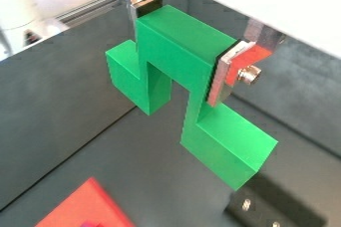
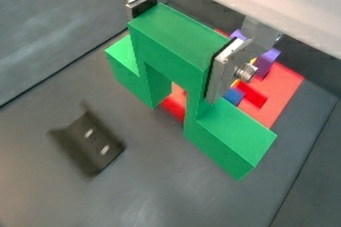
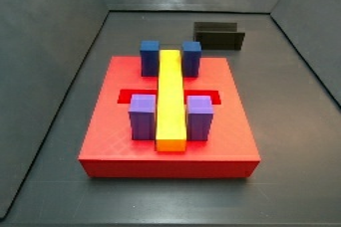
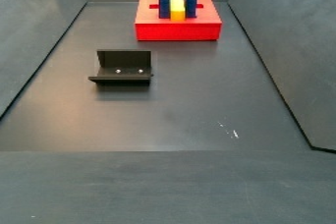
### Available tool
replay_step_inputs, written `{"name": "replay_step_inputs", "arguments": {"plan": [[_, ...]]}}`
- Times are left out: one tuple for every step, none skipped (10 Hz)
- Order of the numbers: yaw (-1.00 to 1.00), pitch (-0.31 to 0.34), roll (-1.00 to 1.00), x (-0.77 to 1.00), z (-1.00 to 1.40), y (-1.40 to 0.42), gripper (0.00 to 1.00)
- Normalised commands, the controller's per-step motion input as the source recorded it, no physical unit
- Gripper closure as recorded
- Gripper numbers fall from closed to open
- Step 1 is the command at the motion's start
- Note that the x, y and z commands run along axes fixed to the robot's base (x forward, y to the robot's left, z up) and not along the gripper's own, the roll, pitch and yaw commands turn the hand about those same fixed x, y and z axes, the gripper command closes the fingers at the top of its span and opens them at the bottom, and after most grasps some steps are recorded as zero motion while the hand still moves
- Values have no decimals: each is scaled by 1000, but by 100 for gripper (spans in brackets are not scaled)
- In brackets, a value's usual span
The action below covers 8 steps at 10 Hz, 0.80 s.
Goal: Pick up the green object. Move up. Move to above the board. Insert the green object.
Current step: Move to above the board.
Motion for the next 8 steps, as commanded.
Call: {"name": "replay_step_inputs", "arguments": {"plan": [[4, 51, -6, 78, 171, -1400, 100], [8, 62, -1, 84, 173, -1400, 100], [7, 95, -5, 113, 178, -1400, 100], [8, 124, 12, 151, 186, -1400, 100], [8, 145, 24, 134, 137, -961, 100], [4, 158, 26, 126, 103, -676, 100], [7, 138, 20, 106, 56, -304, 100], [9, 108, 30, 69, 42, -211, 100]]}}
